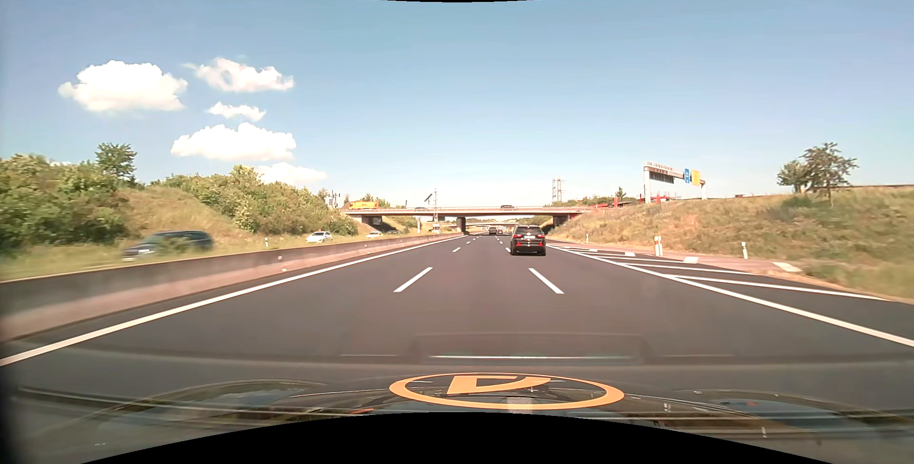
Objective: Follow the waypoints while adhering to traffic rules and regulations
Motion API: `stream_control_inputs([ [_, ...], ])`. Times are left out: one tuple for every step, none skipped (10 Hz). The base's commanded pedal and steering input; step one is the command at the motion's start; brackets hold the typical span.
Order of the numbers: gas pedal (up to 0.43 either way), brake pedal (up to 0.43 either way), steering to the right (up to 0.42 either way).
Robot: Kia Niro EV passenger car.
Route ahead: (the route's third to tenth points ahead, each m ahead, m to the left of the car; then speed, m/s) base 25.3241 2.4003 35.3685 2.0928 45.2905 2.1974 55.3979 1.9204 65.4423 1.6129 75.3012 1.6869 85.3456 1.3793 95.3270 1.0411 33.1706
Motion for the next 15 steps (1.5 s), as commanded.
stream_control_inputs([
  [0.429, 0.000, 0.002],
  [0.429, 0.000, 0.002],
  [0.429, 0.000, 0.002],
  [0.429, 0.000, 0.002],
  [0.429, 0.000, 0.001],
  [0.429, 0.000, 0.001],
  [0.429, 0.000, 0.001],
  [0.429, 0.000, 0.001],
  [0.429, 0.000, 0.000],
  [0.429, 0.000, 0.000],
  [0.429, 0.000, 0.000],
  [0.429, 0.000, 0.000],
  [0.429, 0.000, 0.000],
  [0.421, 0.000, 0.000],
  [0.421, 0.000, 0.000],
])
